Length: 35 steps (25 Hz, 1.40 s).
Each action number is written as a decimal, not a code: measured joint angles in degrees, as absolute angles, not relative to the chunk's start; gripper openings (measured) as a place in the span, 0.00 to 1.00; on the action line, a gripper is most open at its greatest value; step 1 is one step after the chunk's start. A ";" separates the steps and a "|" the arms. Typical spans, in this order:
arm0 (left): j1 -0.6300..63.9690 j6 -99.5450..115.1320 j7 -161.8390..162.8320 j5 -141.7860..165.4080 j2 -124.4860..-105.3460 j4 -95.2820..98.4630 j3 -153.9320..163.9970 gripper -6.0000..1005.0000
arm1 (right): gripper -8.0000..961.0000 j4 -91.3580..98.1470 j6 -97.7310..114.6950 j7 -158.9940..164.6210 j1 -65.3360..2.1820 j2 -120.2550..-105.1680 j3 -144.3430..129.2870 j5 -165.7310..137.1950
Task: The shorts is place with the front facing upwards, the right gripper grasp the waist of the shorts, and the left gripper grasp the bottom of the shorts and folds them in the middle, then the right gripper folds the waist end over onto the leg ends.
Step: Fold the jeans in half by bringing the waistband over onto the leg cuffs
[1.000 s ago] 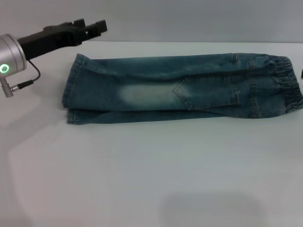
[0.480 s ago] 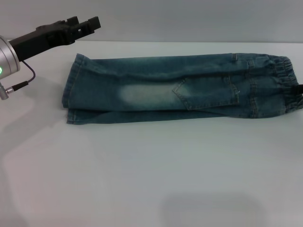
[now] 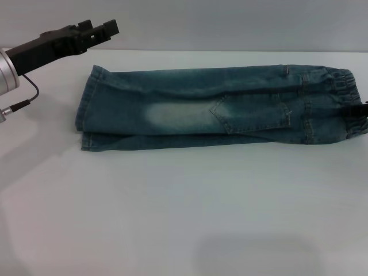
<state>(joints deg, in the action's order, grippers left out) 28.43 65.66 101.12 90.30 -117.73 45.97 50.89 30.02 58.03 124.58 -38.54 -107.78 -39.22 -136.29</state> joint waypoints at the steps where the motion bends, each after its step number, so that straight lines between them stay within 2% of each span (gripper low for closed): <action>1: 28.38 65.68 101.12 90.28 -117.71 46.00 50.89 0.80 | 0.51 29.81 57.83 124.59 -38.59 -107.74 -39.38 -136.30; 9: 28.30 65.68 101.15 90.19 -117.67 45.92 50.89 0.80 | 0.42 30.24 57.52 124.54 -38.37 -108.25 -39.51 -136.12; 12: 28.40 65.63 101.14 90.17 -117.68 45.68 50.89 0.80 | 0.39 32.81 57.49 124.23 -37.55 -109.67 -39.46 -135.86; 16: 28.42 65.50 101.11 90.16 -117.72 45.54 50.89 0.80 | 0.34 34.96 57.66 124.10 -37.05 -110.53 -39.46 -135.80; 25: 28.32 65.46 100.72 90.16 -117.93 45.17 51.33 0.80 | 0.11 35.77 58.08 121.99 -36.77 -110.96 -39.37 -135.54; 30: 28.82 64.75 99.33 90.53 -118.01 42.87 51.55 0.80 | 0.01 36.22 59.02 119.09 -35.83 -111.44 -39.34 -132.53; 33: 29.12 64.25 97.79 90.50 -118.03 40.97 51.59 0.80 | 0.01 38.10 59.89 118.55 -34.62 -111.89 -39.31 -130.92; 35: 29.26 63.83 97.40 90.42 -118.03 40.09 51.73 0.80 | 0.01 41.09 60.02 118.24 -33.28 -112.97 -39.20 -130.30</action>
